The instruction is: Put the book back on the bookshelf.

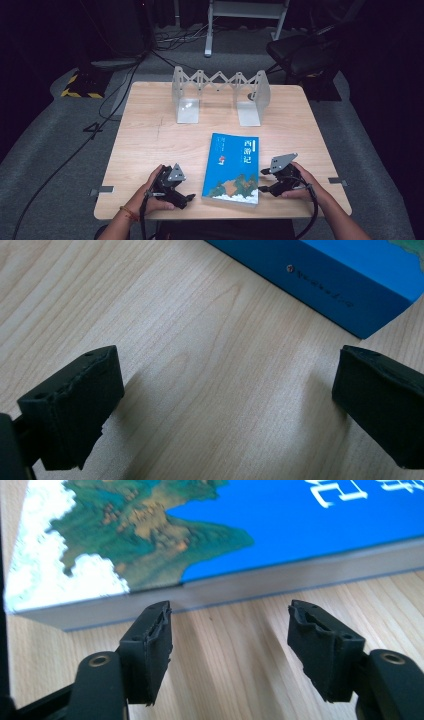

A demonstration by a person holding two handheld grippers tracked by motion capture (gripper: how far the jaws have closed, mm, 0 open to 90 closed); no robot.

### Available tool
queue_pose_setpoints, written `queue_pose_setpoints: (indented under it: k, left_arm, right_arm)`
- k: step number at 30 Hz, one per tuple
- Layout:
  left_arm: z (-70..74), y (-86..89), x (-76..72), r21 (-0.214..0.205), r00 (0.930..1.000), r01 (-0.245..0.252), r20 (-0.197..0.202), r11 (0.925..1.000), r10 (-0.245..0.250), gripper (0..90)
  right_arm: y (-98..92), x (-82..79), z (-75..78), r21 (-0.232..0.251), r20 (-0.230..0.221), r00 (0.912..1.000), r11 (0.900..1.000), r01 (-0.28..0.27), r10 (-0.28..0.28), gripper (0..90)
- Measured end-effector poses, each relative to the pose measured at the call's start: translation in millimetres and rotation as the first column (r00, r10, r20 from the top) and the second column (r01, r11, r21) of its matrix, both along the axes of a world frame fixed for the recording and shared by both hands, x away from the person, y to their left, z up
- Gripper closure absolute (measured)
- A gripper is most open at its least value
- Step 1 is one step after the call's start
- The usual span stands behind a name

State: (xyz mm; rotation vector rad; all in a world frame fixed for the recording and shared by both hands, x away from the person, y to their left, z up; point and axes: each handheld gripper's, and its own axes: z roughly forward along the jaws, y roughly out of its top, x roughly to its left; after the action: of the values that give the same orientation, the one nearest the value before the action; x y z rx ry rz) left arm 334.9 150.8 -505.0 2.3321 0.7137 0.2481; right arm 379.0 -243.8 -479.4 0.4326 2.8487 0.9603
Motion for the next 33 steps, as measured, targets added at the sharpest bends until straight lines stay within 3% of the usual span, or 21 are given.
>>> queue_pose_setpoints:
  k: [6, 8, 10, 12, 15, 19, 21, 23, 27, 31, 33]
  left_arm:
    - [3.7, -2.2, -1.6, 0.02, 0.9999, 0.004, -0.016, 0.9998, -0.004, 3.3]
    - [5.5, -2.5, -2.7, 0.016, 0.9999, 0.005, -0.016, 0.9999, -0.005, 8.7]
    - [8.9, -3.6, -3.7, -0.007, 0.9997, 0.012, -0.023, 0.9999, -0.012, 21.2]
    - [14.2, -7.4, -6.4, -0.032, 0.9996, 0.026, -0.008, 0.9991, -0.027, 14.8]
    - [29.1, -16.2, -13.4, -0.098, 0.9983, 0.049, 0.036, 0.994, -0.046, 17.5]
    - [45.9, -35.5, -23.7, -0.132, 0.9917, 0.101, 0.093, 0.9862, -0.089, 16.8]
    - [48.5, -44.5, -28.0, -0.127, 0.9893, 0.113, 0.107, 0.9854, -0.1, 17.1]
    - [51.0, -61.7, -33.7, -0.089, 0.9836, 0.137, 0.13, 0.9865, -0.125, 17.4]
    - [52.1, -92.5, -41.2, -0.06, 0.9793, 0.16, 0.135, 0.9853, -0.151, 17.5]
    - [47.2, -116.3, -47.1, -0.037, 0.9791, 0.169, 0.121, 0.9849, -0.164, 20.1]
    - [44.5, -126.2, -48.5, -0.026, 0.9811, 0.15, 0.127, 0.9883, -0.146, 20.6]
  right_arm:
    - [-1.7, 0.4, 0.2, 0.022, -0.011, 0.9999, 0.9998, 0.002, -0.002, 34.9]
    - [-3.0, 0.3, 2.8, 0.044, -0.014, 0.9999, 0.999, 0.008, -0.007, 34.9]
    - [-3.3, -0.4, 5.9, 0.051, -0.008, 0.9999, 0.9987, 0.008, -0.008, 34.9]
    - [-5.4, -0.7, 9.3, 0.095, -0.014, 0.9997, 0.9952, 0.023, -0.022, 35.3]
    - [-5.9, -0.5, 14.0, 0.131, -0.015, 0.9994, 0.9908, 0.034, -0.033, 35.5]
    - [-5.5, -1.0, 17.9, 0.155, -0.014, 0.9988, 0.9867, 0.049, -0.047, 35.6]
    - [-5.4, -0.7, 18.3, 0.164, -0.021, 0.9985, 0.985, 0.054, -0.051, 35.6]
    - [-5.0, -0.5, 20.0, 0.172, -0.022, 0.998, 0.9831, 0.062, -0.059, 35.4]
    - [-2.7, -1.5, 25.3, 0.198, -0.029, 0.9955, 0.9758, 0.094, -0.09, 35.5]
    - [0.3, -3.1, 30.3, 0.228, -0.031, 0.9923, 0.9659, 0.124, -0.12, 36.2]
    - [1.7, -3.1, 32.6, 0.249, -0.043, 0.9895, 0.9576, 0.145, -0.138, 36.2]
